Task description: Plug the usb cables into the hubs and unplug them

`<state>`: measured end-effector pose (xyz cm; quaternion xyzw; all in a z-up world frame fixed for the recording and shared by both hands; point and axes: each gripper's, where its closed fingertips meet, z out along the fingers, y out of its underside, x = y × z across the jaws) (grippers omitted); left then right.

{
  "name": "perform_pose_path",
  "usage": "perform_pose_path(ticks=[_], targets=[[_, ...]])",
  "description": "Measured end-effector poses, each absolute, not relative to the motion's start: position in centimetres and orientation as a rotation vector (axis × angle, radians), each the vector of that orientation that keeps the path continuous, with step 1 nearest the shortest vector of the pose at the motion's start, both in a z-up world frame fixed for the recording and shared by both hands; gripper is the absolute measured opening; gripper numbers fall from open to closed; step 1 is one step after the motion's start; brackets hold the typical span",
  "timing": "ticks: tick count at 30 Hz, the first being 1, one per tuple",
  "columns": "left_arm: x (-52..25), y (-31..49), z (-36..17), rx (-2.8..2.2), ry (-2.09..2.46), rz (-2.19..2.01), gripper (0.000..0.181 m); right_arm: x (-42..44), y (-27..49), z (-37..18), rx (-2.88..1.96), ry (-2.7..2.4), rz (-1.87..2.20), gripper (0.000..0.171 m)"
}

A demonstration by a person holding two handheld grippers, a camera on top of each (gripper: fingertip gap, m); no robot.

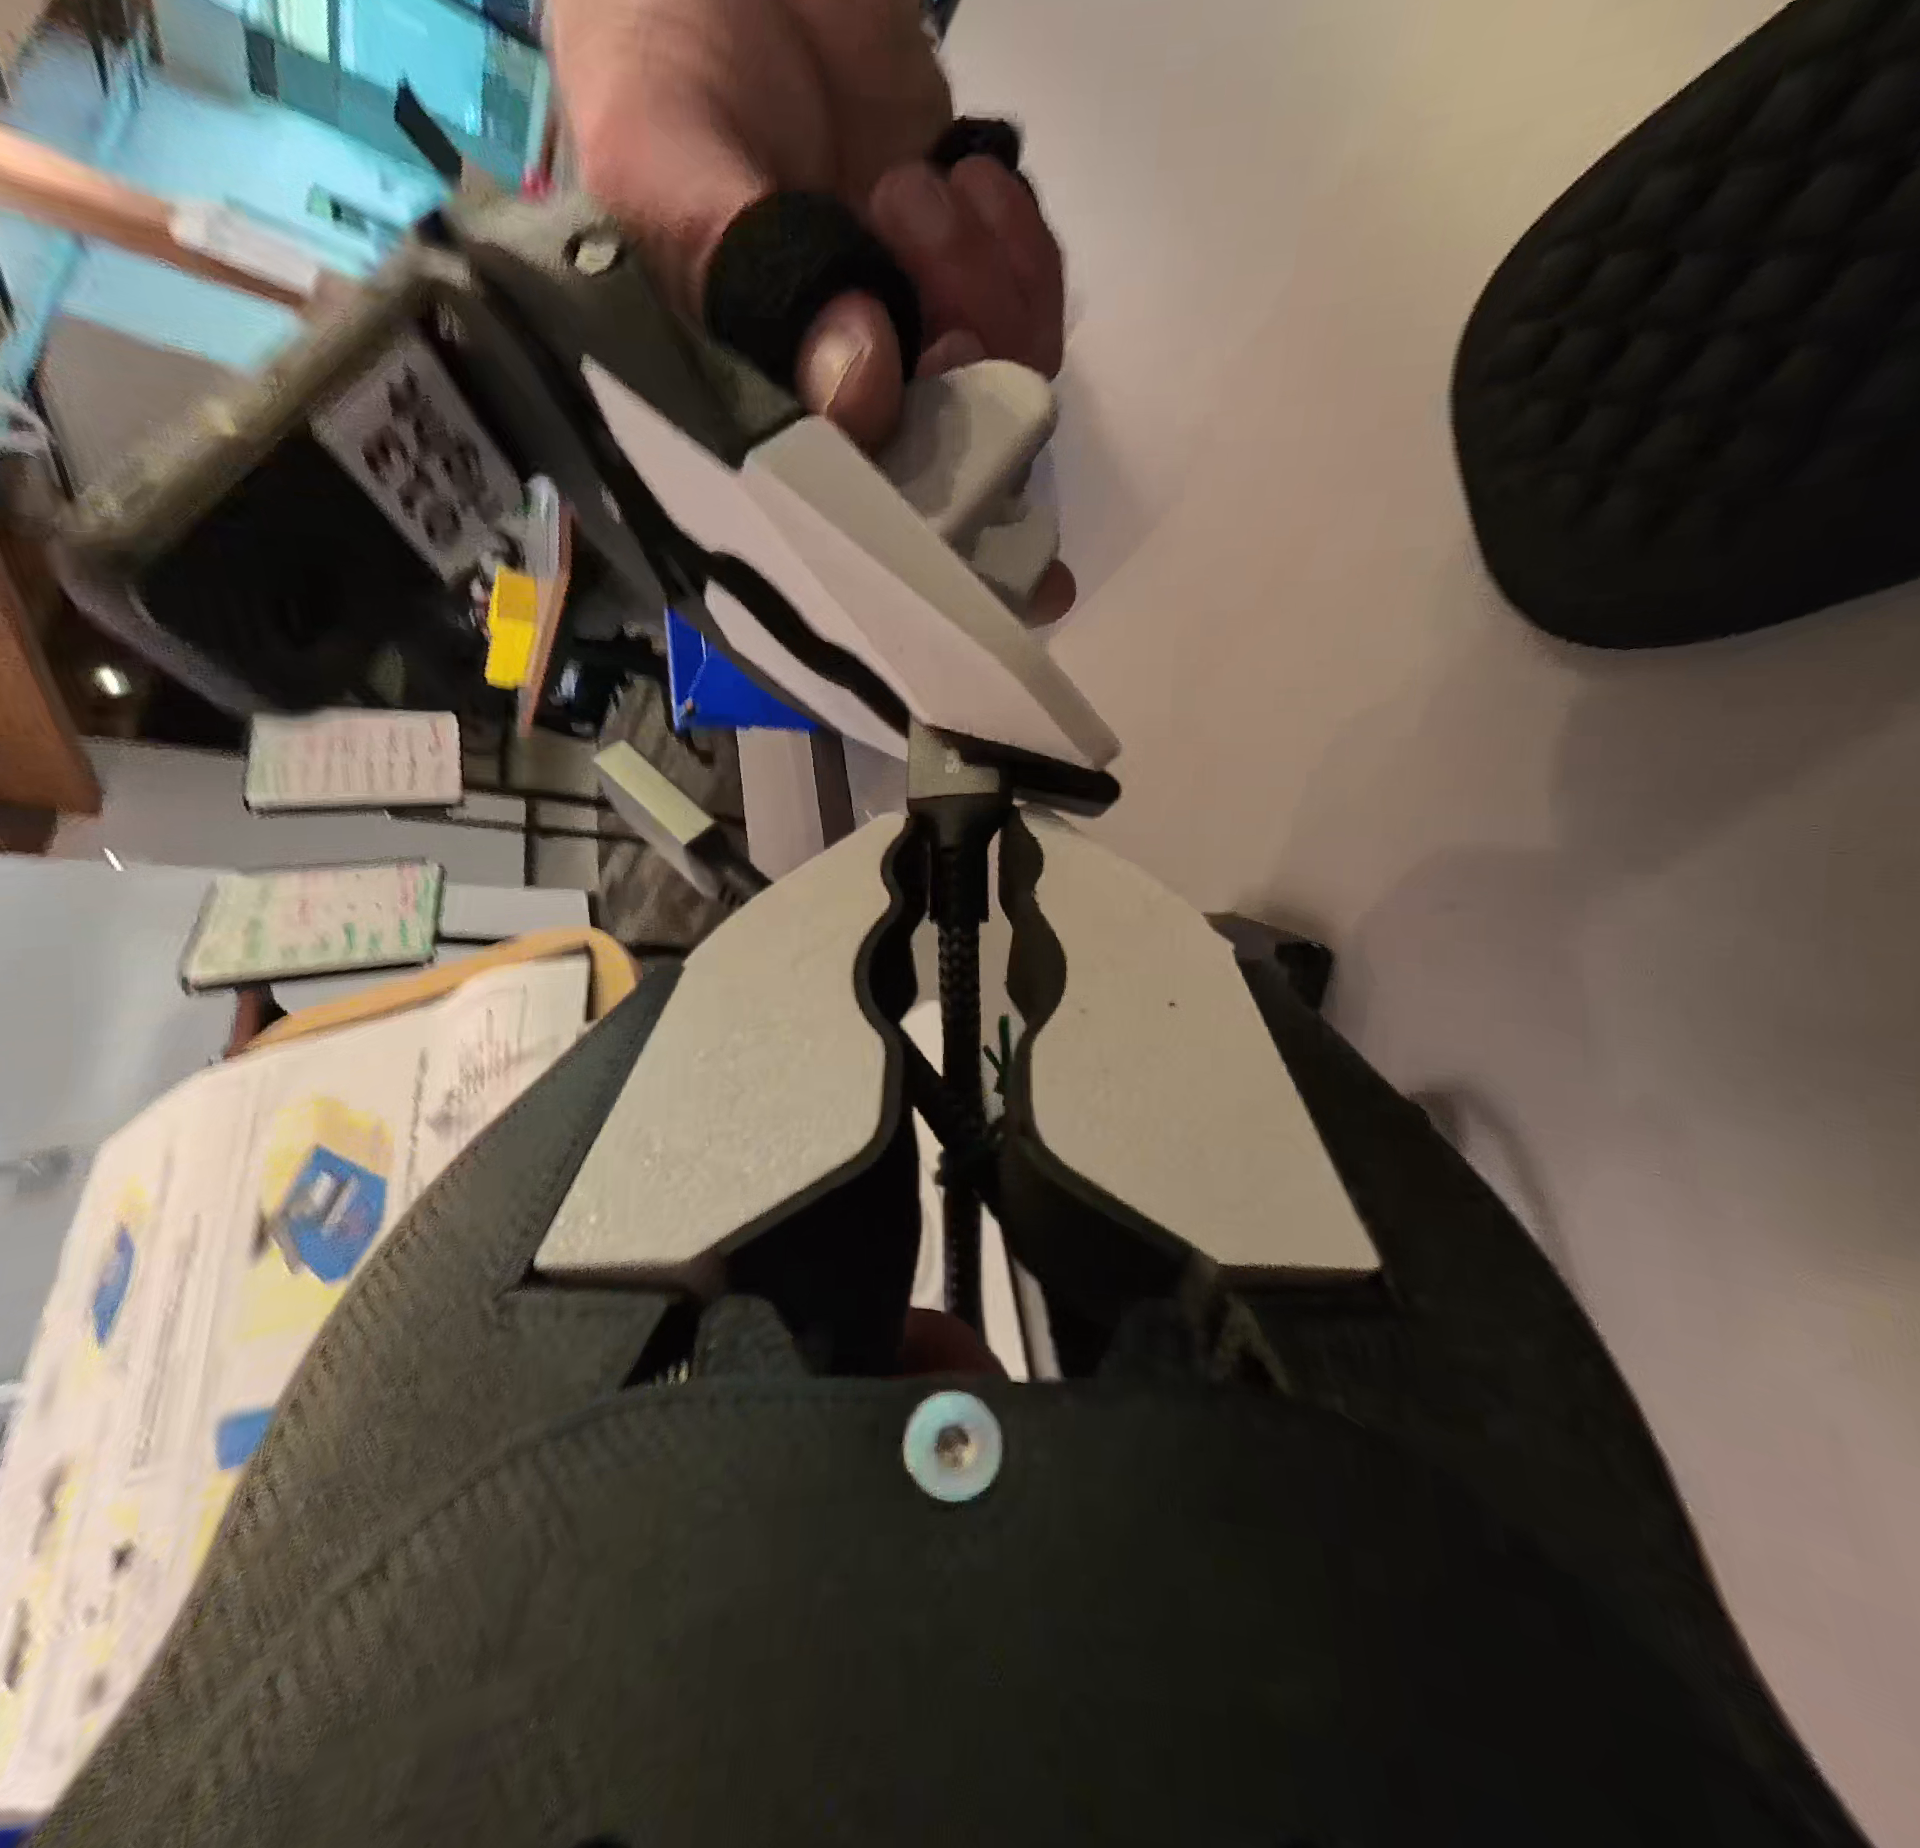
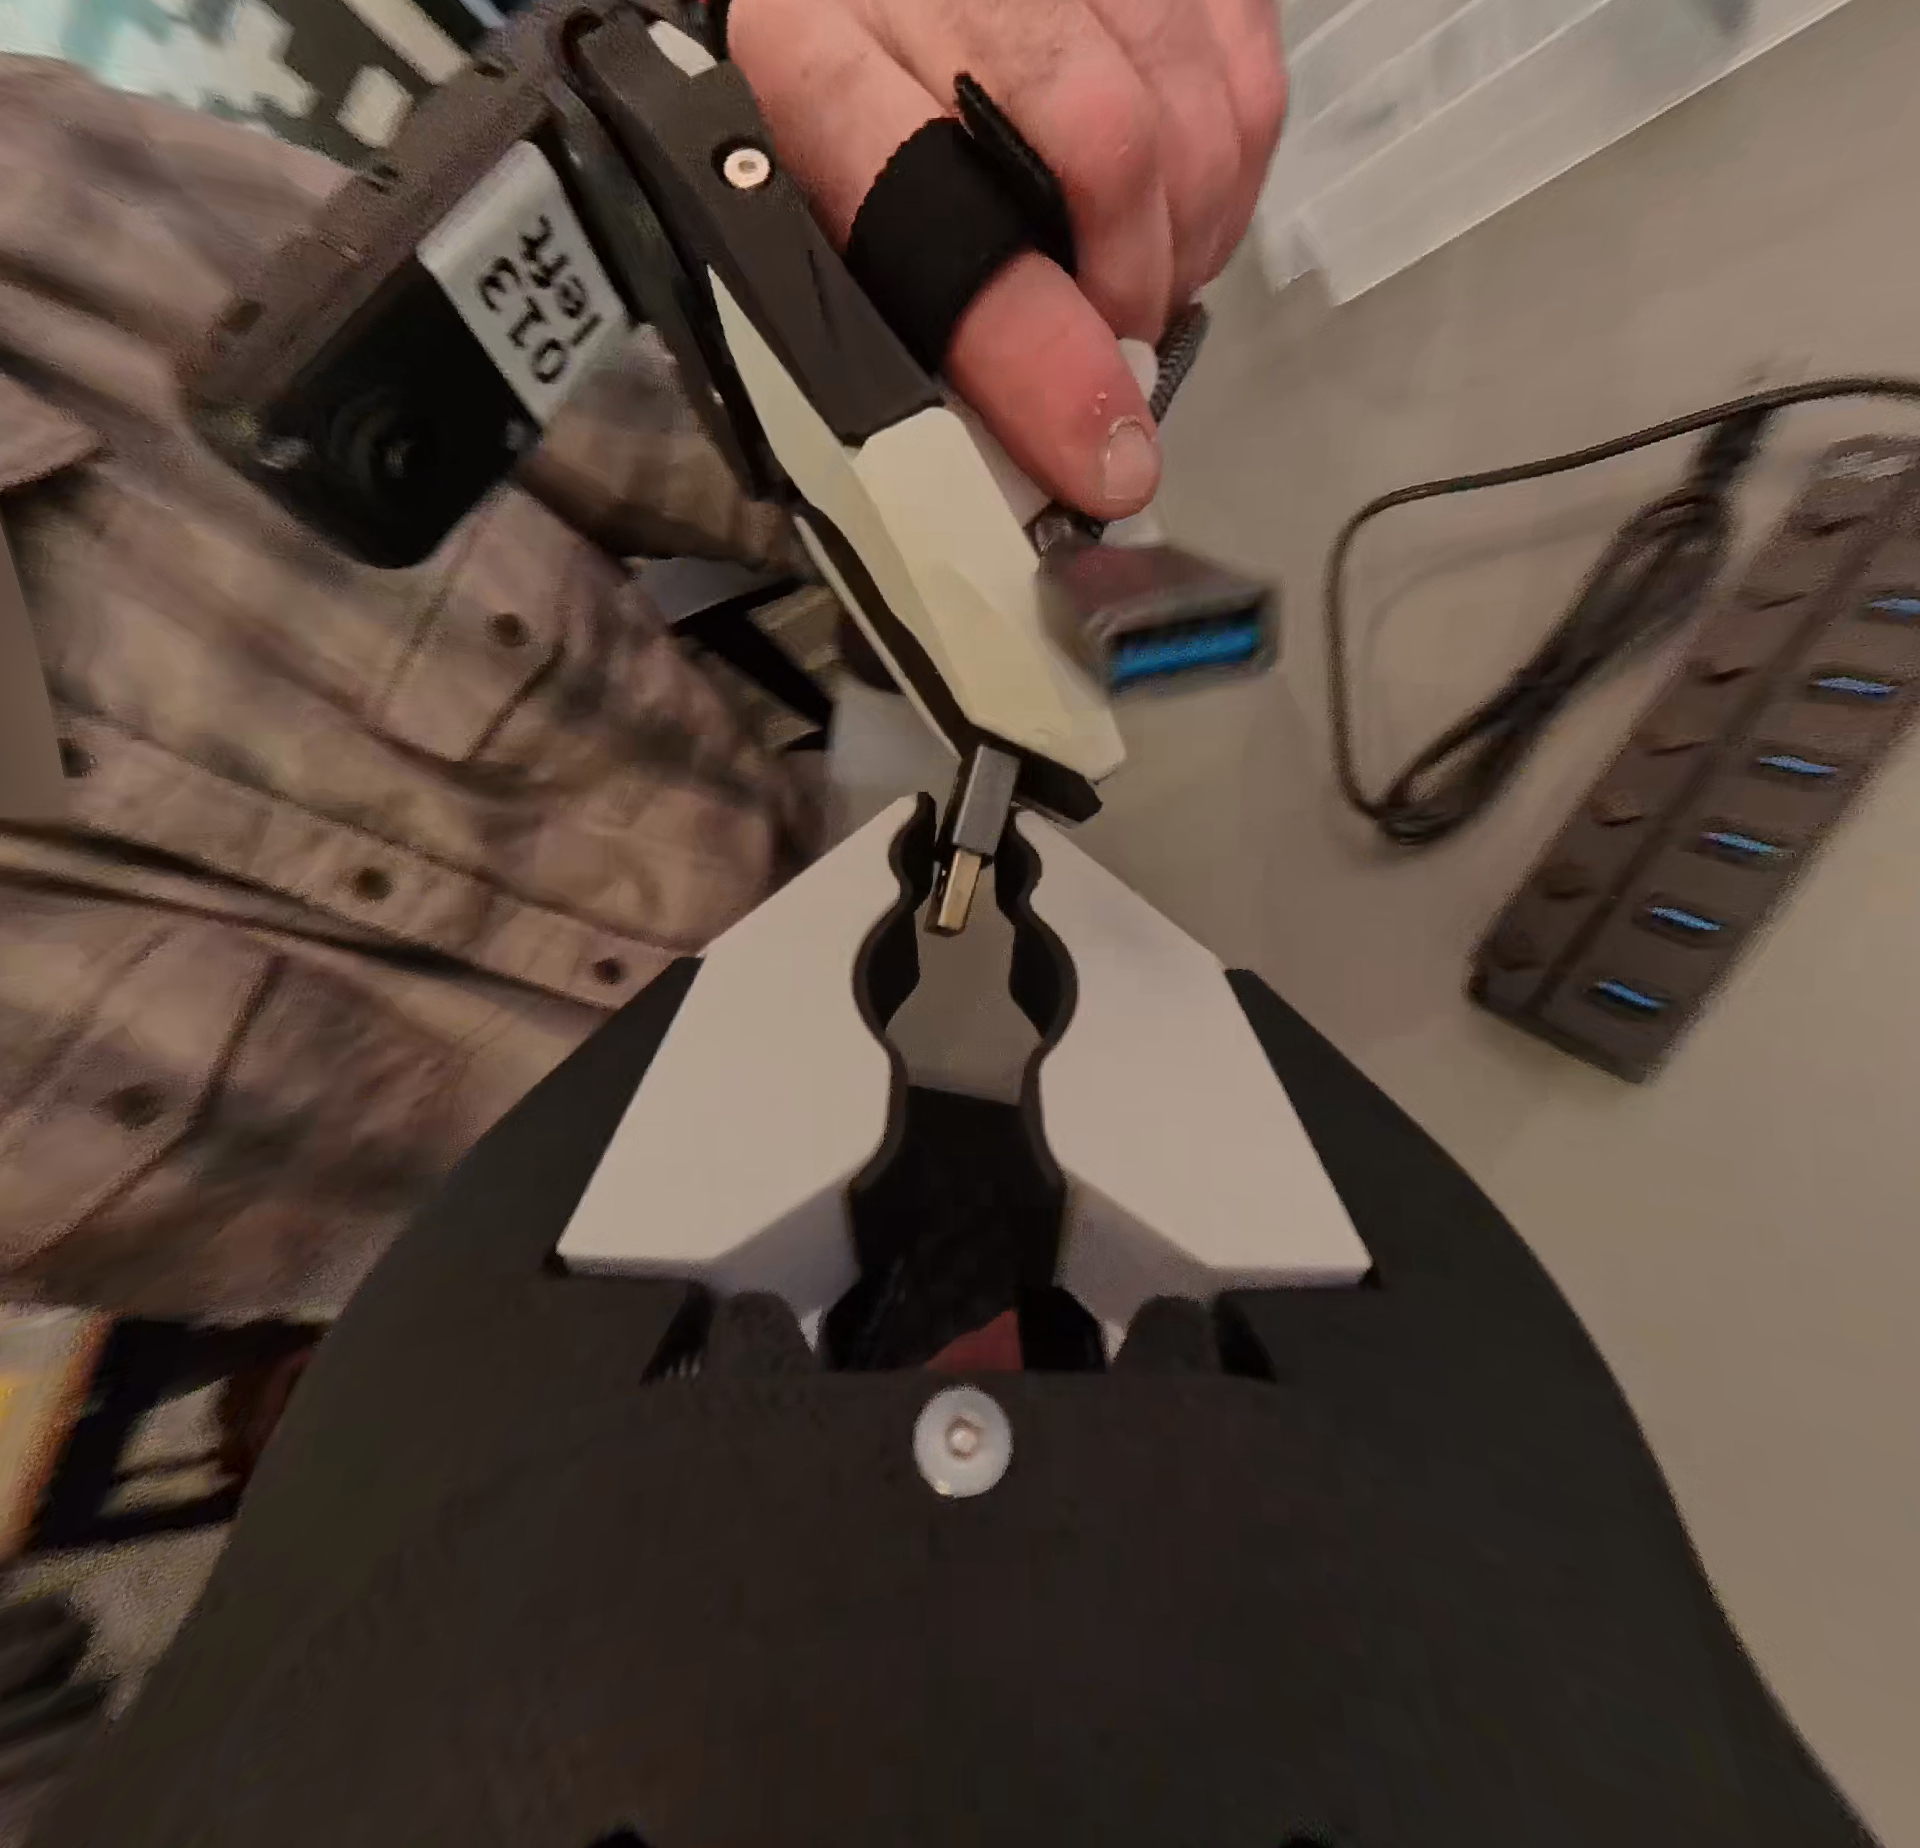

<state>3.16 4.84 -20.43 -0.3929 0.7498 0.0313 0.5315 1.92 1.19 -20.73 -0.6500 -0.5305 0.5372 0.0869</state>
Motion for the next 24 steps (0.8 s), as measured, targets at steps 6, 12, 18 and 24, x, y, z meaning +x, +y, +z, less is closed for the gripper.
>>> perform_pose_path(ticks=[6,12,18,24], targets=[[2.0,7.2,-21.3,-1.245,1.71,-0.105,0.012,2.4,4.7,-18.5,-1.707,-1.479,0.886,0.046],[2.7,6.5,-20.7,-1.346,1.644,-0.314,0.012,2.9,5.9,-19.5,-1.51,-1.55,0.359,0.034],[2.8,5.6,-20.2,-1.346,1.646,-0.387,0.012,2.2,5.0,-18.8,-1.442,-1.475,0.581,0.015],[2.8,5.0,-20.3,-1.351,1.671,-0.424,0.012,1.9,4.2,-18.1,-1.394,-1.429,0.676,0.014]])
